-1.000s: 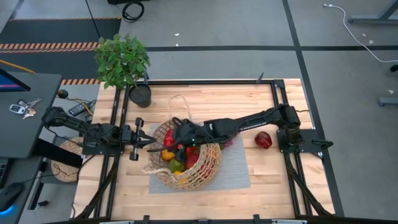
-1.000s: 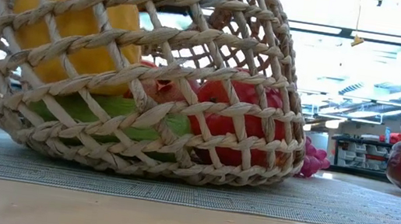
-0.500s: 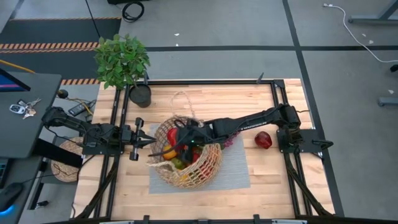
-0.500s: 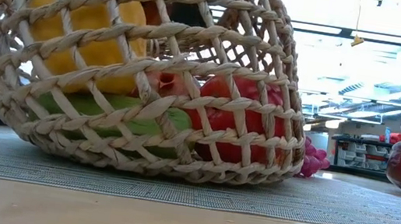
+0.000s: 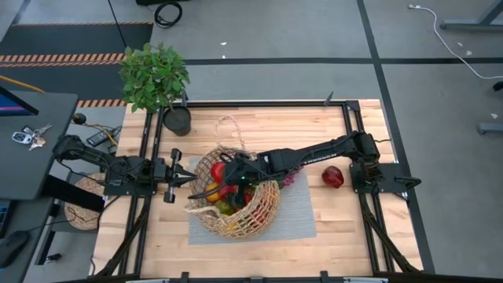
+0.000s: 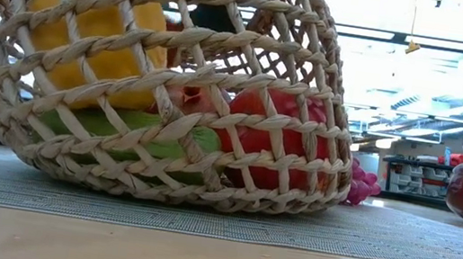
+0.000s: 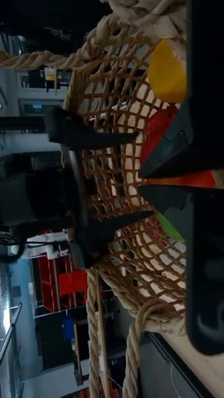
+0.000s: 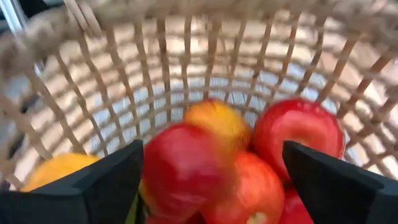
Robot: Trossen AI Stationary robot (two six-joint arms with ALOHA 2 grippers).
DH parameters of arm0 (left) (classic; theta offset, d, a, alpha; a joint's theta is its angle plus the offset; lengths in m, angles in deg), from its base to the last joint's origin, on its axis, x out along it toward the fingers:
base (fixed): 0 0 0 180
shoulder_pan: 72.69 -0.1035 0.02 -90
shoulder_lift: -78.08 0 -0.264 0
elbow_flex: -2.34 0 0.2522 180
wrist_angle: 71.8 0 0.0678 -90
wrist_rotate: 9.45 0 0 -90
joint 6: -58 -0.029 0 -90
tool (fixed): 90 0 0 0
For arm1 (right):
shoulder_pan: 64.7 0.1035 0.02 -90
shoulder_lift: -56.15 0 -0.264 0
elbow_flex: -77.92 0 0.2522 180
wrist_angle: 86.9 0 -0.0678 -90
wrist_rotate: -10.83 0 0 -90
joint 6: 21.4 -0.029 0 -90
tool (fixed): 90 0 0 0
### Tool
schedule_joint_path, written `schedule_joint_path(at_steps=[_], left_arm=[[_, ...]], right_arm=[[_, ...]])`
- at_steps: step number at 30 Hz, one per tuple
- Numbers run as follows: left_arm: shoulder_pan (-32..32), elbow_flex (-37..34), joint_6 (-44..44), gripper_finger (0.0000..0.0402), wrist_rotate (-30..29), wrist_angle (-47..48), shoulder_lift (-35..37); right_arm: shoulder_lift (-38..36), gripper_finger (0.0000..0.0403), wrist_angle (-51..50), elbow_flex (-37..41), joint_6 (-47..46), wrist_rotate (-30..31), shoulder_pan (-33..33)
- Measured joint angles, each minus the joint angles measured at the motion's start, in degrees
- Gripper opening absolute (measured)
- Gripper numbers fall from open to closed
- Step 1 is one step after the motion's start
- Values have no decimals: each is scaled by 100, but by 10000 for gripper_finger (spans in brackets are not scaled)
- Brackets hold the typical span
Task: Build produce basket
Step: Put the red apple into the brown basket
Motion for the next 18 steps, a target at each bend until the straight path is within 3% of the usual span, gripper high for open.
schedule_joint_path(at_steps=[4, 7, 13, 18], left_arm=[[0, -1, 0, 30, 0, 0, 0], [0, -2, 0, 28, 0, 0, 0], [0, -2, 0, 35, -2, 0, 0], [1, -1, 1, 33, 0, 0, 0]], right_arm=[[-163, 394, 121, -234, -7, 139, -2], [-327, 390, -140, -586, 10, 645, 0], [-866, 369, -1468, -830, -247, 2088, 79], [-1210, 352, -3234, -837, -1349, 2951, 169]])
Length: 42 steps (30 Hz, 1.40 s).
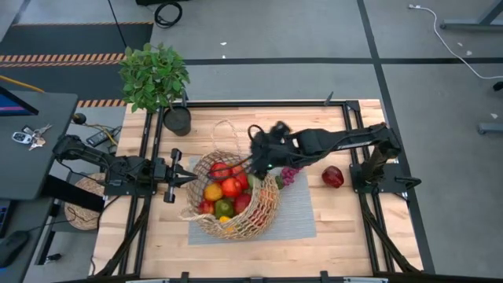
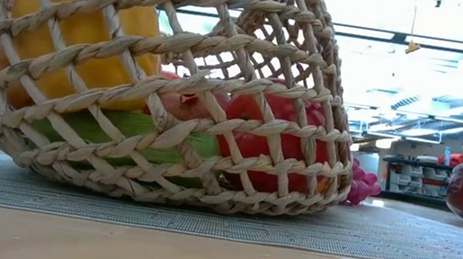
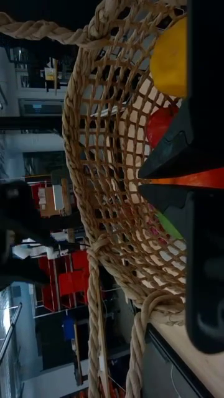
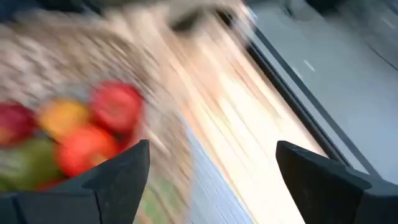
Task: Build produce basket
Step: Put the red apple into the brown basket
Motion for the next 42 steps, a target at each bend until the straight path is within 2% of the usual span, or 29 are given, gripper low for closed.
schedule_joint_path(at_steps=[5, 9, 15, 24, 29, 38, 42], left_arm=[[0, 1, -1, 28, -2, 0, 1], [0, 1, -1, 32, -2, 0, 1], [-1, 0, -1, 34, -1, 0, 2], [1, 1, -1, 31, 0, 2, 2], [1, -1, -1, 36, -2, 6, 0], [-1, 0, -1, 28, -1, 2, 2], [1, -1, -1, 33, 0, 0, 2]], right_arm=[[-82, 348, -1974, 3, -1463, 284, 159], [-90, 348, -2850, 411, -2433, 259, 454], [-544, 348, -2766, 1677, -2871, -198, 796], [-2006, 348, -2003, 3715, -3574, -848, 1042], [-2492, 350, -1592, 4706, -3980, -899, 1050], [-2892, 394, -1514, 5751, -4434, -1195, 857], [-3098, 395, -1307, 6124, -4609, -1197, 737]])
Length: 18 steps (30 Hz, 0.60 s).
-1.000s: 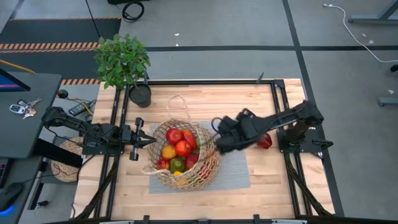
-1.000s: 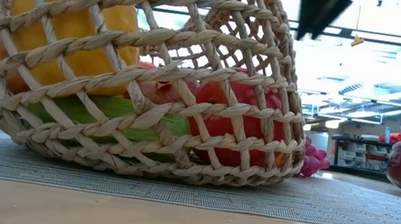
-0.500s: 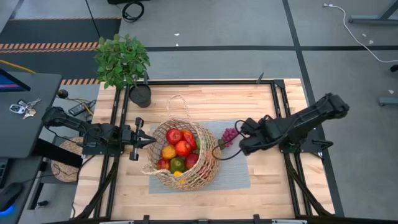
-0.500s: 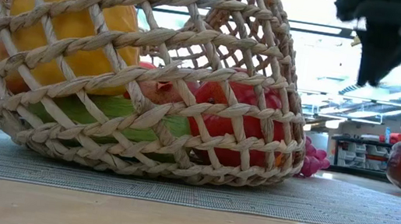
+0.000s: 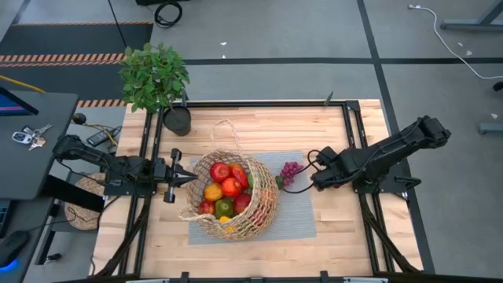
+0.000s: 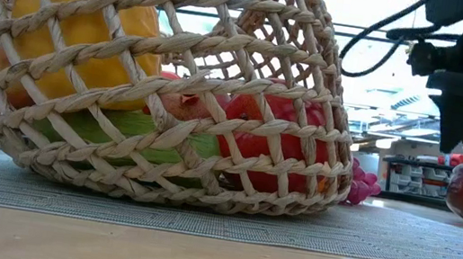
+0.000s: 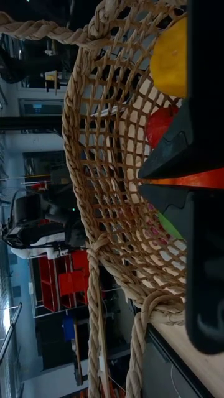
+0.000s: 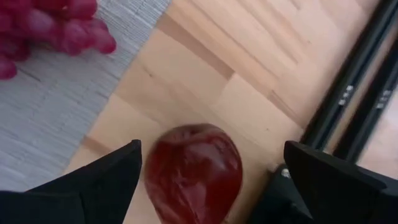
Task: Build produce basket
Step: Put the red apple into the brown basket
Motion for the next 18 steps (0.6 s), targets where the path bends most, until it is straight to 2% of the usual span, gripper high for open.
schedule_joint_path(at_steps=[10, 18], left_arm=[[-2, 0, 0, 29, 0, 2, 0], [-2, 2, 0, 35, 0, 0, 0]], right_arm=[[-577, 397, 1131, 1162, -189, -135, -46], [-647, 397, 2131, 2044, -317, -198, -46]])
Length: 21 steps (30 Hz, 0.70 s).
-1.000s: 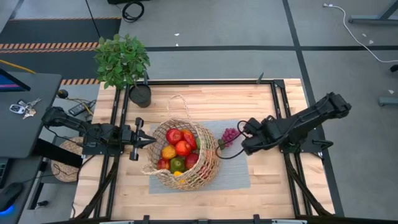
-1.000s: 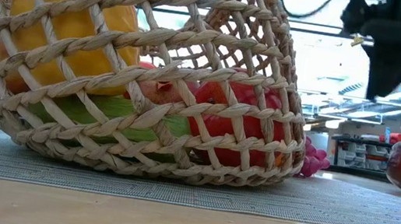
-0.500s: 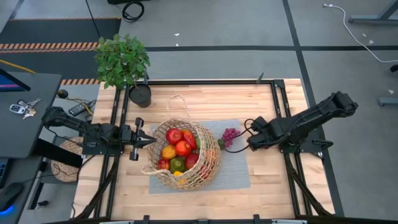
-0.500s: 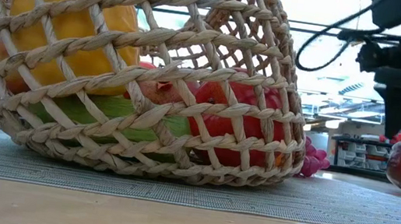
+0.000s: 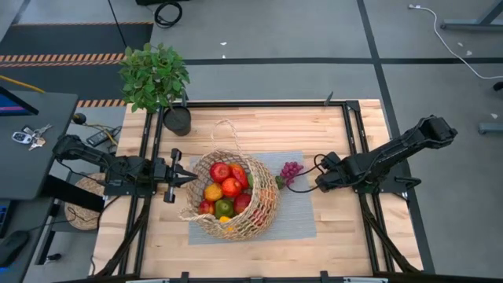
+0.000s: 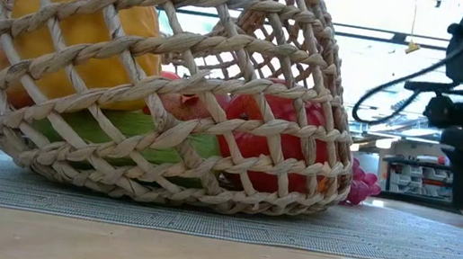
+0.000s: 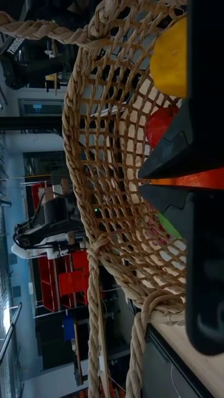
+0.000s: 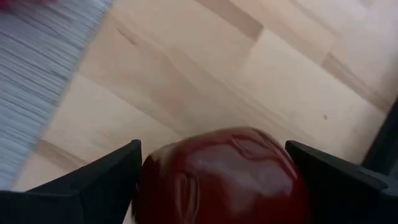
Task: Build produce basket
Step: Put the red apple into the brown basket
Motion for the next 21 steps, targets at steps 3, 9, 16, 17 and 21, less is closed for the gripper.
schedule_joint_path(at_steps=[3, 9, 16, 17, 21], left_arm=[[1, -1, 0, 36, 0, 1, 0], [0, 0, 0, 28, 0, 0, 0], [1, 0, 0, 34, -1, 1, 0], [1, -2, 0, 35, -1, 2, 0], [2, 0, 0, 34, 0, 0, 0]], right_arm=[[2, 396, 29, 66, -9, -98, 0], [2, 378, 44, 64, 21, -119, 0], [2, 357, 66, 62, 29, -182, 0], [2, 358, 88, 55, 33, -210, 0], [-1, 358, 120, -173, 241, -292, 0]])
